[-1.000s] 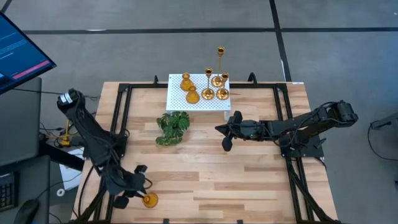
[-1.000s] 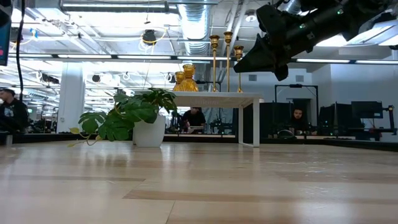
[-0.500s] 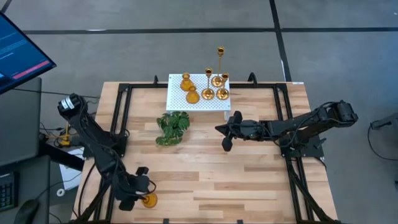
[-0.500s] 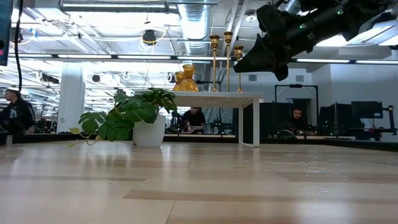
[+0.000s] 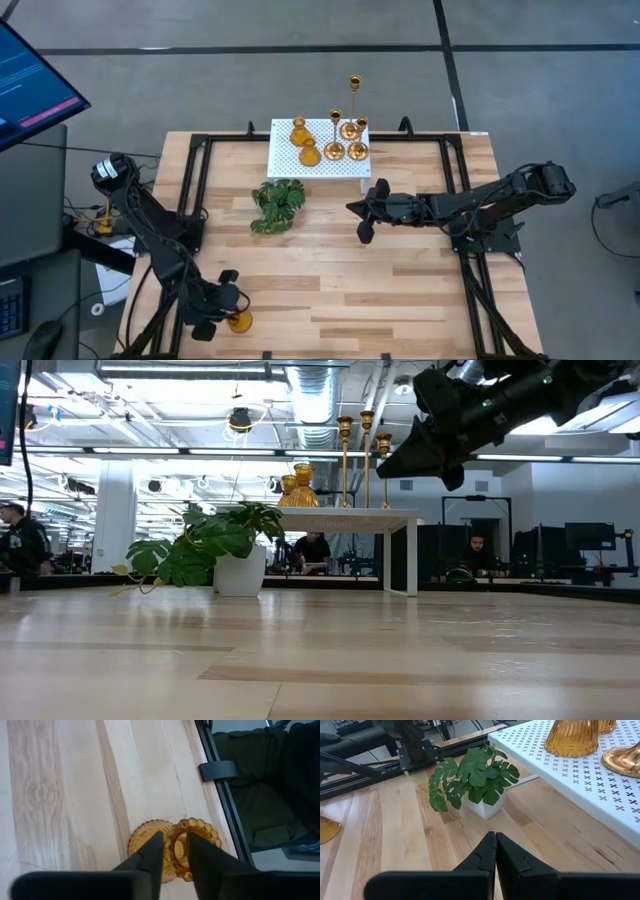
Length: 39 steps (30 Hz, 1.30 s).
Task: Pick & Place candle stick holders
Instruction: Put the yellow glass candle holder on the shelf
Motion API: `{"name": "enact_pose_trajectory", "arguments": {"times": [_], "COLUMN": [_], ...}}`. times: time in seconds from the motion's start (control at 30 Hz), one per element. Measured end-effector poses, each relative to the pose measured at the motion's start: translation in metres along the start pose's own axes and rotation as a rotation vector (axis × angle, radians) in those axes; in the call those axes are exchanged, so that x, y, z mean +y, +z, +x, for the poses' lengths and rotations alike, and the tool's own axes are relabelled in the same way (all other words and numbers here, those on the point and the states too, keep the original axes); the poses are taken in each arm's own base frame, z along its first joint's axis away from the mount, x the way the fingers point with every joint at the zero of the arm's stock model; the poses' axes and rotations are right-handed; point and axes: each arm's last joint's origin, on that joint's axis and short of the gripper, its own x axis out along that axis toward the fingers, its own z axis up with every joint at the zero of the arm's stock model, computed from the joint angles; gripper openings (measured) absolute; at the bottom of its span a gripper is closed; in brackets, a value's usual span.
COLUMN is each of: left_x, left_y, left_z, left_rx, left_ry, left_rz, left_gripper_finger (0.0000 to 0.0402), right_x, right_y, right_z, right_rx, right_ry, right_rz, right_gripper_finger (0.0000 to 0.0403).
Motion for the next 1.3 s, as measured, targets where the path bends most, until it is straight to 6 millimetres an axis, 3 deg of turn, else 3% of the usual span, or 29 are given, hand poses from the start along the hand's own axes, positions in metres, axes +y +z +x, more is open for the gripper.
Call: {"name": "enact_pose_trajectory", "arguments": {"times": [0.17,0.4,0.63,0.77,0.97,1.17,1.3], "left_x": [0.0,0.004,0.023,0.035,0.056,0.078,0.1], "left_y": [0.0,0.005,0.019,0.033,0.063,0.107,0.125], "left_z": [0.0,-0.002,-0.02,-0.039,-0.074,-0.119,-0.15], "left_rx": [-0.001,-0.06,-0.136,-0.168,-0.117,-0.179,-0.248], "left_ry": [-0.003,0.041,0.07,0.083,0.236,0.37,0.48], "left_rz": [-0.002,-0.015,-0.069,-0.125,-0.185,-0.197,-0.249], "left_gripper_finger": [0.0027,0.0027,0.0021,0.0019,0.0018,0.0018,0.0017], "right_x": [-0.001,-0.001,-0.001,-0.003,-0.006,-0.007,-0.01], "right_y": [-0.002,-0.002,-0.004,-0.009,-0.016,-0.017,-0.017], "right_z": [0.0,0.0,0.0,0.0,-0.001,-0.002,0.0], "right_rx": [0.017,0.02,0.04,0.085,0.157,0.181,0.193], "right_ry": [-0.006,-0.007,-0.014,-0.03,-0.054,-0.048,-0.012], "right_rz": [-0.007,-0.009,-0.018,-0.037,-0.074,-0.226,-0.339], "right_gripper_finger": [0.0,0.0,0.0,0.0,0.0,0.0,0.0]}}
